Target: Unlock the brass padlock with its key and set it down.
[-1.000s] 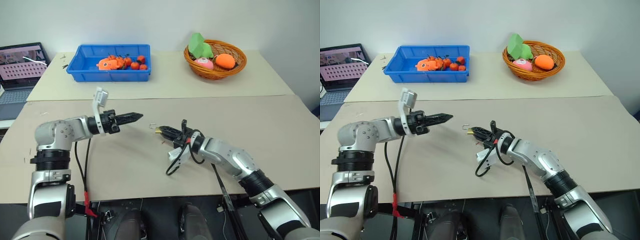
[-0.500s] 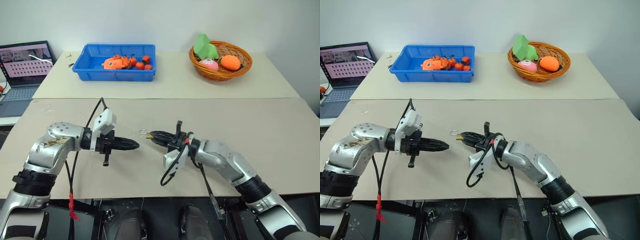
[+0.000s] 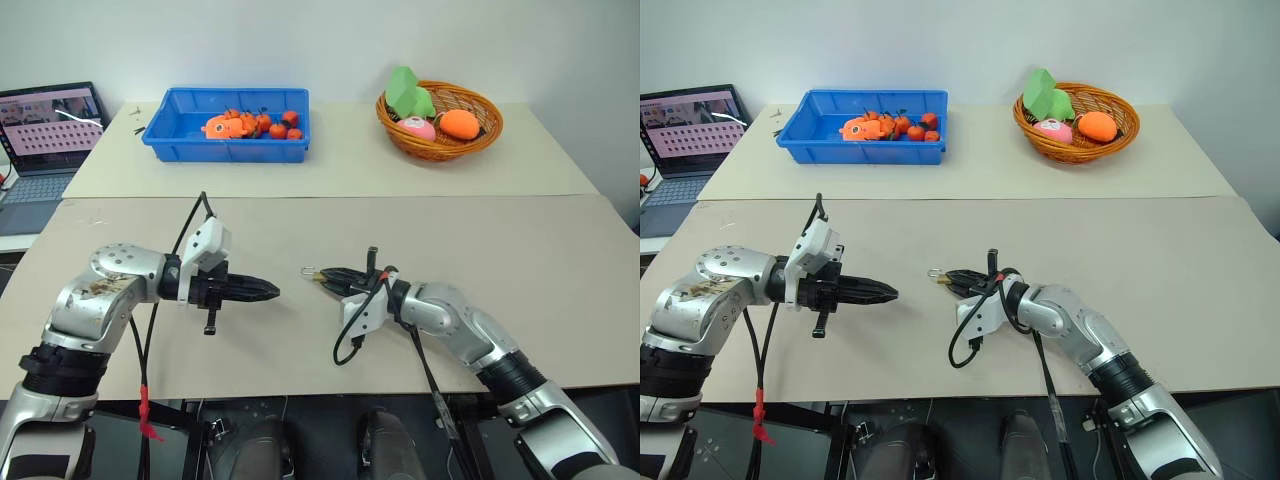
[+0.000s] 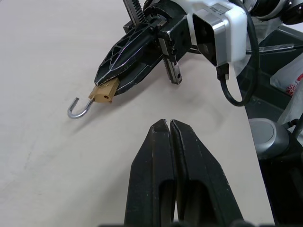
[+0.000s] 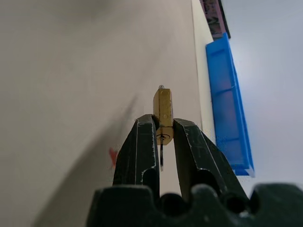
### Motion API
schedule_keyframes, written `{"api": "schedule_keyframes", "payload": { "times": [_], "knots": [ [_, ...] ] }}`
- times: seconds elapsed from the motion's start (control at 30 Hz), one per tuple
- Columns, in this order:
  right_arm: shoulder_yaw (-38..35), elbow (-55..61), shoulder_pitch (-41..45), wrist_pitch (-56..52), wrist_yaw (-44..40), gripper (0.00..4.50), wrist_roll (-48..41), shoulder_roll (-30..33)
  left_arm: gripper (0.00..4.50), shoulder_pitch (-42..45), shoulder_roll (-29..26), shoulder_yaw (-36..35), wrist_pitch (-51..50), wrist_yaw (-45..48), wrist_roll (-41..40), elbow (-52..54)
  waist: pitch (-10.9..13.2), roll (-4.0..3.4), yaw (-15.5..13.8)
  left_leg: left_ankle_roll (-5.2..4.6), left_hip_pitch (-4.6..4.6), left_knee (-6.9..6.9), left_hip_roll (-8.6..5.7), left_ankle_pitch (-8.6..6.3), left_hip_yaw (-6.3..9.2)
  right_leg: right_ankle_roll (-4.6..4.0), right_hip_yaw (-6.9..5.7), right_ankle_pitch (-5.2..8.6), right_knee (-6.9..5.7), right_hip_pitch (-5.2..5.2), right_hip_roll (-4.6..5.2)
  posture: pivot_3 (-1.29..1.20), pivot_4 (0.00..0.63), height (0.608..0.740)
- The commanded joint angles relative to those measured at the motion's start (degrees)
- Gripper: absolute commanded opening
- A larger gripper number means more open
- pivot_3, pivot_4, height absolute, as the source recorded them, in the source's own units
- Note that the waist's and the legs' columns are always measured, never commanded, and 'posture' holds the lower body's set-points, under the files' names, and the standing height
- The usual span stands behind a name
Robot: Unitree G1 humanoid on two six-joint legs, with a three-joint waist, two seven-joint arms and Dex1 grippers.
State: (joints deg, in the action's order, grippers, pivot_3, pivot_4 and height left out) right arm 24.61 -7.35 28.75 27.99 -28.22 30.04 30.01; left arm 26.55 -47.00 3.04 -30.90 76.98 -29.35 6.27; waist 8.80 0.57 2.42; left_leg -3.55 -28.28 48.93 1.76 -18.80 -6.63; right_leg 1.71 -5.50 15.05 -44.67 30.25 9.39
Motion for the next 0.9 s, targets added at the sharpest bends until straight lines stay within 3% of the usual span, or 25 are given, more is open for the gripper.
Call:
{"api": "schedule_keyframes", "payload": {
  "times": [0.03,0.13,0.2,0.23,0.47,0.73,0.9],
  "knots": [
    [-0.8,2.2,-0.8,-1.3,-3.8,0.13,-3.8,0.3,0.14,-0.3,-0.4,-1.6,1.5,-0.1,-0.1,0.6,0.0,0.0,0.0,0.0,0.0,0.0,0.0,0.0,0.0,0.0,0.0,0.0,0.0,0.0,0.0,0.0,0.15,0.664],
    [-1.1,2.2,-1.3,-1.6,-4.9,0.13,-4.2,0.3,0.14,-0.6,-0.1,-1.4,1.6,-0.5,-0.2,1.0,0.0,0.0,0.0,0.0,0.02,0.01,0.01,0.0,0.0,-0.01,0.0,0.0,-0.01,0.0,0.0,0.0,0.15,0.664],
    [-1.8,2.3,-1.6,-3.0,-6.0,1.14,-6.2,-0.3,0.05,-0.5,0.2,-1.5,1.5,-1.0,-0.5,1.1,0.0,0.0,0.0,0.0,0.04,0.01,0.01,0.0,0.0,-0.01,0.01,0.0,-0.02,-0.01,0.0,0.0,0.15,0.664],
    [-2.0,2.3,-1.7,-3.4,-6.4,1.25,-6.8,-0.5,0.05,-0.5,0.3,-1.5,1.4,-1.1,-0.5,1.1,0.0,0.0,0.0,0.0,0.03,0.01,0.01,0.0,0.0,-0.01,0.01,0.0,-0.02,-0.01,0.0,0.0,0.15,0.664],
    [-1.5,3.6,-1.9,-7.1,-10.1,3.7,-7.5,0.2,0.05,-0.3,0.7,-1.3,2.0,-1.4,-0.5,1.0,0.0,0.0,-0.1,0.0,0.05,-0.01,0.01,0.0,0.01,0.0,0.0,0.0,0.0,-0.03,0.0,0.0,0.15,0.664],
    [-6.6,18.1,-9.3,-29.6,-29.8,3.7,-29.9,6.8,0.05,-0.8,1.6,-0.9,3.5,-1.3,0.1,0.7,0.0,0.0,-0.8,-0.05,0.05,-0.04,0.0,-0.03,0.06,-0.01,-0.06,-0.01,0.12,-0.12,0.01,0.0,0.15,0.664],
    [-14.3,22.8,-13.2,-43.9,-29.2,3.7,-40.4,8.2,0.05,-1.8,1.7,-1.2,3.1,-2.0,-0.6,2.4,0.0,0.0,-1.4,-0.07,0.09,-0.03,0.03,-0.04,0.07,-0.04,-0.08,-0.04,0.15,-0.16,0.01,0.0,0.15,0.664]
  ]
}}
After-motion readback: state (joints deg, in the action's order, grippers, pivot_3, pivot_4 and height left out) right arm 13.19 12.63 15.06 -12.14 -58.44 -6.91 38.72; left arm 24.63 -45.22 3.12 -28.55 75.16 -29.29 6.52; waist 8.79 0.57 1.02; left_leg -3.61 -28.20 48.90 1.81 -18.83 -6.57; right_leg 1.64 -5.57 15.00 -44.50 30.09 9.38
